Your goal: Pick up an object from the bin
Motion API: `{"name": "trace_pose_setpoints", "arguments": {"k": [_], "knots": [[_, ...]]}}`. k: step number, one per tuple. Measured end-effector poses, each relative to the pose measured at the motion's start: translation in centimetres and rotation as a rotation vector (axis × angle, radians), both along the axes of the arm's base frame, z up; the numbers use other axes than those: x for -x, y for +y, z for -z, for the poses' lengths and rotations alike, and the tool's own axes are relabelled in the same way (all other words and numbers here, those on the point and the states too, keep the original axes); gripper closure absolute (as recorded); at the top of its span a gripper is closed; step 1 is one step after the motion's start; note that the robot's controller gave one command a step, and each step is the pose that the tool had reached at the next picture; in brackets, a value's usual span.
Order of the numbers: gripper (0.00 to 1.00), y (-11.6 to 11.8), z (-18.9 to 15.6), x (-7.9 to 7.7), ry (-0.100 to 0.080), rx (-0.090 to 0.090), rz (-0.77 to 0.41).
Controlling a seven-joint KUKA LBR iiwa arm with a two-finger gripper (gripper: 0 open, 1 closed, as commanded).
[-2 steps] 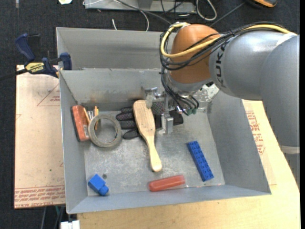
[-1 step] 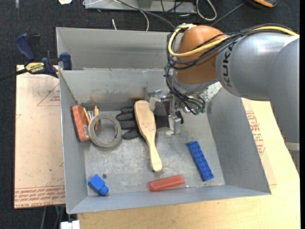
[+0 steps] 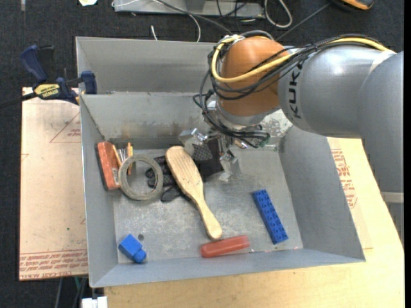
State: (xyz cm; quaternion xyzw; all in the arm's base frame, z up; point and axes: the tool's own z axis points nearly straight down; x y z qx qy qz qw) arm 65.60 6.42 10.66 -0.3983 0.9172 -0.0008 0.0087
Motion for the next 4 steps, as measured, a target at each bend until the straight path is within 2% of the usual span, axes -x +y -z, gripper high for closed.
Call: {"name": "trace_pose_setpoints", "arguments": {"k": [1, 2, 3, 4], "knots": [[0.0, -4.0, 2.7, 0.2, 0.007, -0.006, 0.4], [1.0, 4.3, 3.2, 0.9, -0.014, 0.005, -0.329], [1.0, 5.6, 3.2, 1.1, -0.014, 0.003, -0.363], [1.0, 5.5, -0.1, 1.1, -0.014, 0.003, -0.359]]}}
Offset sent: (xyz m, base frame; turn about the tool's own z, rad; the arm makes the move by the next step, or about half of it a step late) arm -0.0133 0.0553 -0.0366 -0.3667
